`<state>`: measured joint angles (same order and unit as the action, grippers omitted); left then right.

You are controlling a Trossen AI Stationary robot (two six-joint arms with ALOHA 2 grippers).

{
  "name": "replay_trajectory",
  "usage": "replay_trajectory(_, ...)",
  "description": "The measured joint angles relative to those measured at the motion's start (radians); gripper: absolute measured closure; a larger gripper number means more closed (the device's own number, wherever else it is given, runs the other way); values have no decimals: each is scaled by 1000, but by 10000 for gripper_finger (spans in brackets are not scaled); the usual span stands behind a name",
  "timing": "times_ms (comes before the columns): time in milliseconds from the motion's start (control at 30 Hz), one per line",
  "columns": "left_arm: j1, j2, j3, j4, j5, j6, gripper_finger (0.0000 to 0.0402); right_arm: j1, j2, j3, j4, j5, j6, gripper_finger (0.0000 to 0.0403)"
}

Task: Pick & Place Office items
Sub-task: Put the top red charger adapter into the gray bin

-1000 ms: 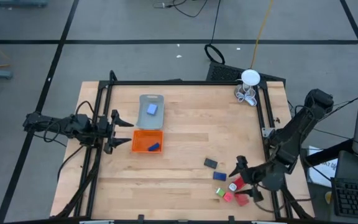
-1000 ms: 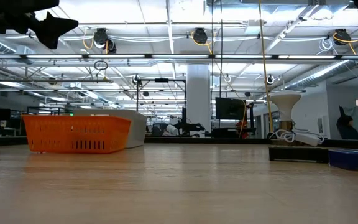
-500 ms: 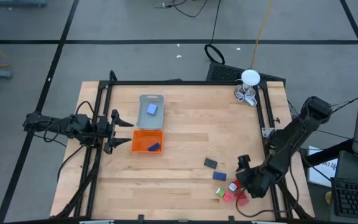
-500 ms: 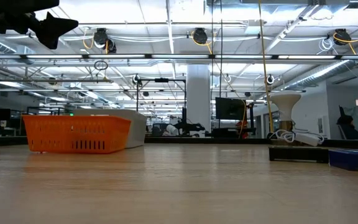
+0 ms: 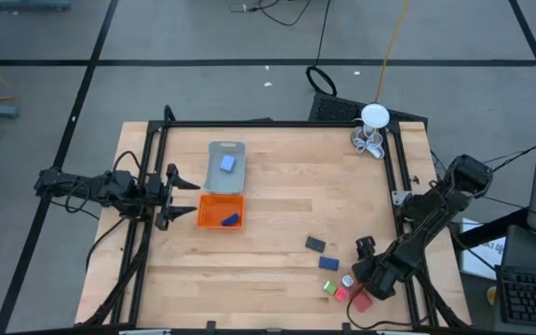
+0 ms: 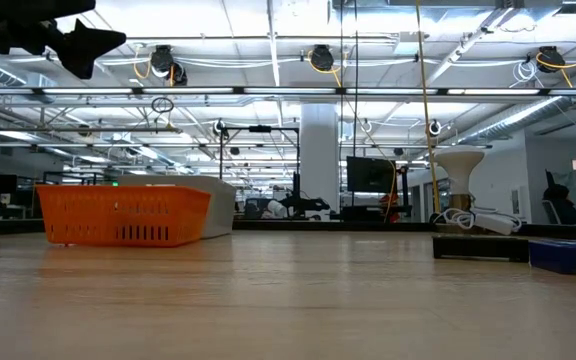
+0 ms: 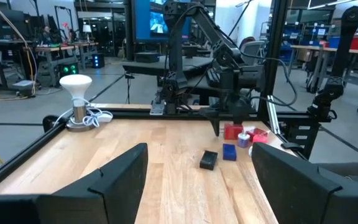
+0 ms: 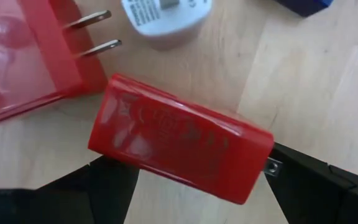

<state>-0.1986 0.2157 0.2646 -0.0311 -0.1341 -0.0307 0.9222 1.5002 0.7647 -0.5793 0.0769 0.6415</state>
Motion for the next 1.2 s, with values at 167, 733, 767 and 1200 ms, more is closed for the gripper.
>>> replay_trajectory(167,0,0,0,6,0,0,110,-1,-8,-2,7,14,11,83)
replay_trajectory(733,1,0,0,6,1,0,110,-51,-31,-5,18,236,-139,83)
replay_trajectory(767,1,0,0,6,1,0,110,-53,-31,-5,21,237,-147,83)
replay_trajectory(1200,1,0,0,6,1,0,110,-78,-32,-5,22,151,-100,83)
